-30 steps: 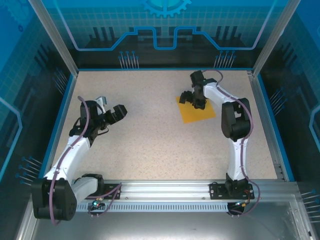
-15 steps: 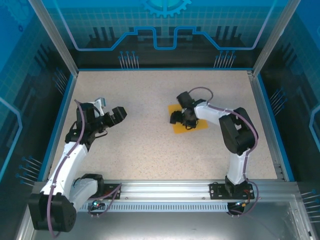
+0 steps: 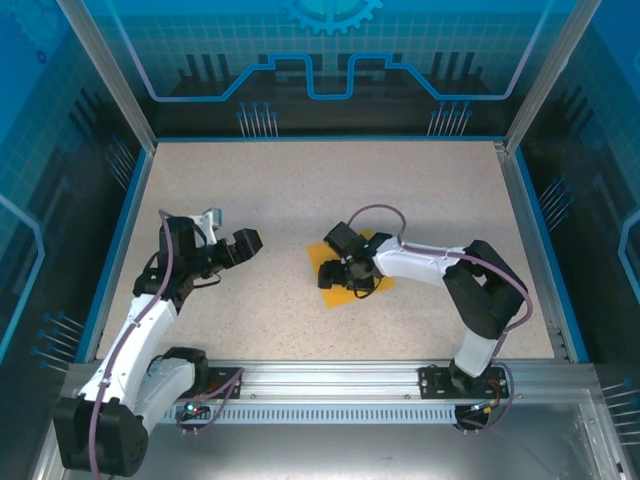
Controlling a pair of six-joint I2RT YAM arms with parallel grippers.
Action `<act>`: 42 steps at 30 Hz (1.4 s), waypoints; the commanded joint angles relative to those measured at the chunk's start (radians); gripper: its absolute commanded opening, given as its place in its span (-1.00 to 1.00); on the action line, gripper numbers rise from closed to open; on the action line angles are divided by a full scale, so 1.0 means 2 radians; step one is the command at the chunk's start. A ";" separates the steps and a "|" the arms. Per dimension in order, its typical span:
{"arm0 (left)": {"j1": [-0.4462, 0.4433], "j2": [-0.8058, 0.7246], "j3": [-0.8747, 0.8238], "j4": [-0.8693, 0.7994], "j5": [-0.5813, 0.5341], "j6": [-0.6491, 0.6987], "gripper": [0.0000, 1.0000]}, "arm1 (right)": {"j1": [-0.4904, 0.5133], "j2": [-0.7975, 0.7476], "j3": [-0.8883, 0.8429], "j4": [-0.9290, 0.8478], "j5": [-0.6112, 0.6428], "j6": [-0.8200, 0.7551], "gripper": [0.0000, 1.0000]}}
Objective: Fold a paper plane with a square sheet of paper (pick it up from the middle)
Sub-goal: Move the square sheet of paper to the center of the table.
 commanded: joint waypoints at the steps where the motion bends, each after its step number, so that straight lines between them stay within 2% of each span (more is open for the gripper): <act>1: -0.011 -0.001 -0.009 0.025 0.028 -0.017 0.97 | -0.059 -0.034 0.018 -0.029 -0.007 -0.043 0.64; 5: -0.027 0.019 -0.010 0.045 0.028 -0.020 0.97 | -0.110 -0.022 0.015 0.003 -0.071 -0.090 0.61; 9: -0.038 0.033 -0.009 0.052 0.023 -0.022 0.97 | -0.135 0.010 0.021 0.008 -0.115 -0.114 0.58; 14: -0.045 0.045 -0.013 0.064 0.021 -0.025 0.97 | -0.140 0.020 0.001 -0.007 -0.077 -0.085 0.56; 17: -0.047 0.055 -0.011 0.061 0.022 -0.024 0.97 | -0.142 0.003 -0.048 0.003 -0.049 -0.039 0.55; 19: -0.048 0.057 -0.013 0.063 0.021 -0.024 0.97 | -0.139 -0.016 -0.087 0.030 -0.054 -0.006 0.54; 21: -0.050 0.058 -0.015 0.067 0.021 -0.023 0.97 | -0.123 -0.037 -0.140 0.064 -0.062 0.029 0.53; 24: -0.051 0.064 -0.012 0.065 0.019 -0.018 0.97 | -0.090 -0.063 -0.160 0.065 -0.047 0.042 0.58; 28: -0.051 0.074 -0.003 0.064 0.019 -0.011 0.97 | -0.081 -0.092 -0.130 0.014 0.007 -0.005 0.73; 33: -0.051 0.077 0.005 0.066 0.012 -0.005 0.97 | -0.064 -0.109 -0.025 -0.090 0.084 -0.072 0.99; 36: -0.051 0.075 0.007 0.063 -0.001 -0.001 0.97 | -0.034 -0.103 0.020 -0.132 0.135 -0.081 0.99; 37: -0.051 0.074 0.007 0.062 -0.006 0.000 0.97 | -0.029 -0.100 0.026 -0.136 0.139 -0.078 0.99; 40: -0.051 0.075 0.006 0.063 -0.013 0.003 0.97 | -0.027 -0.078 0.030 -0.109 0.086 -0.079 0.98; 42: -0.051 0.077 0.007 0.062 -0.017 0.006 0.97 | -0.025 -0.054 0.031 -0.078 0.056 -0.076 0.88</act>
